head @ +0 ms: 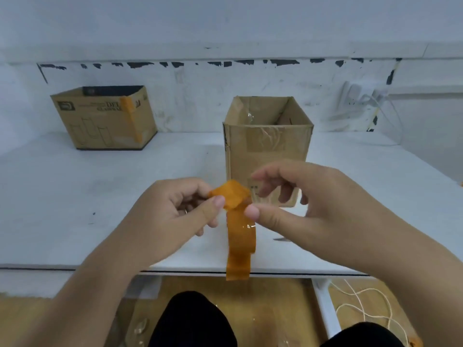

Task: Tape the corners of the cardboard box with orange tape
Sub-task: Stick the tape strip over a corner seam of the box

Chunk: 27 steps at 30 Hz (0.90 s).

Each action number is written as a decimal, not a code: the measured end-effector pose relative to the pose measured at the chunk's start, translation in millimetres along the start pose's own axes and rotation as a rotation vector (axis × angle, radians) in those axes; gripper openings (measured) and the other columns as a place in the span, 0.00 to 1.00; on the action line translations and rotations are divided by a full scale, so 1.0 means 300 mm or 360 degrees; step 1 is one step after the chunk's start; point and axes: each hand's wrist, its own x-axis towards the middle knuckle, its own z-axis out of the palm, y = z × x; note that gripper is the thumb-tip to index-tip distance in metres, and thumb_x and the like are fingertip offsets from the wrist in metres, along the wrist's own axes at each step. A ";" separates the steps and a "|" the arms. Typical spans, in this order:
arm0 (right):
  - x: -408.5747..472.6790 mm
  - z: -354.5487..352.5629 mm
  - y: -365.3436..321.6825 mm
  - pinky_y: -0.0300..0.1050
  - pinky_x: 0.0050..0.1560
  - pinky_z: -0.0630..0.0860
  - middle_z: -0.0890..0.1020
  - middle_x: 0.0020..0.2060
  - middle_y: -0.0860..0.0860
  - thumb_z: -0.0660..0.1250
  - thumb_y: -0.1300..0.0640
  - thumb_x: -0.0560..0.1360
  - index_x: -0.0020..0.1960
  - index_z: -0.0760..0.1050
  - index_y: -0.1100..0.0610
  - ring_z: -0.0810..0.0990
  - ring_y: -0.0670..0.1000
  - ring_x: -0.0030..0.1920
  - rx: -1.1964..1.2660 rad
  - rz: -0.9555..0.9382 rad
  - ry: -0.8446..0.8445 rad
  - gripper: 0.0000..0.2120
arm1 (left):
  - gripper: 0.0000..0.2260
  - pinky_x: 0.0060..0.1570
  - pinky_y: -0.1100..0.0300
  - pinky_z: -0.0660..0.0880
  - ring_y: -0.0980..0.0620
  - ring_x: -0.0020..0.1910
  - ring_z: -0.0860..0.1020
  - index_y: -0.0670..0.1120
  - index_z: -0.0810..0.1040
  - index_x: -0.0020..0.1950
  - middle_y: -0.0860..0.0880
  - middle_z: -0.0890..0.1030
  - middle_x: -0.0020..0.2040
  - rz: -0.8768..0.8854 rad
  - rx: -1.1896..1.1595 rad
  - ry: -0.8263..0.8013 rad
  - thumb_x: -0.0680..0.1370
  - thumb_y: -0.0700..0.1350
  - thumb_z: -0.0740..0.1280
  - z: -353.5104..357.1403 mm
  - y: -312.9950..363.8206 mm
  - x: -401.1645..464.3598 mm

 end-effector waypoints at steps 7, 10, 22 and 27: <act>0.196 -0.016 0.001 0.31 0.55 0.67 0.74 0.55 0.42 0.65 0.46 0.74 0.64 0.71 0.49 0.72 0.42 0.57 -0.0034 -0.0057 0.0429 0.20 | 0.08 0.37 0.70 0.74 0.58 0.39 0.81 0.57 0.78 0.49 0.54 0.84 0.40 0.0198 -0.0154 0.0293 0.75 0.44 0.66 -0.119 0.023 0.234; 0.278 0.018 0.031 0.33 0.56 0.65 0.73 0.60 0.45 0.65 0.50 0.76 0.66 0.71 0.51 0.69 0.45 0.61 -0.0246 -0.0008 0.0462 0.19 | 0.14 0.54 0.53 0.77 0.59 0.55 0.79 0.57 0.73 0.58 0.57 0.82 0.51 0.0206 0.0010 0.0292 0.77 0.40 0.66 -0.127 -0.011 0.338; 0.332 -0.002 0.173 0.44 0.39 0.65 0.76 0.33 0.41 0.64 0.48 0.77 0.44 0.77 0.48 0.72 0.44 0.38 -0.0137 -0.0073 0.0212 0.06 | 0.19 0.64 0.57 0.63 0.63 0.61 0.75 0.58 0.67 0.65 0.57 0.83 0.49 0.0296 0.0161 -0.0254 0.77 0.48 0.68 -0.082 -0.075 0.456; 0.320 -0.036 0.204 0.54 0.44 0.74 0.81 0.37 0.52 0.64 0.57 0.77 0.46 0.79 0.54 0.77 0.51 0.40 -0.0038 -0.0111 0.0169 0.05 | 0.17 0.53 0.57 0.74 0.55 0.51 0.79 0.61 0.70 0.62 0.57 0.82 0.45 0.0317 0.0098 -0.0217 0.75 0.50 0.69 -0.012 -0.046 0.480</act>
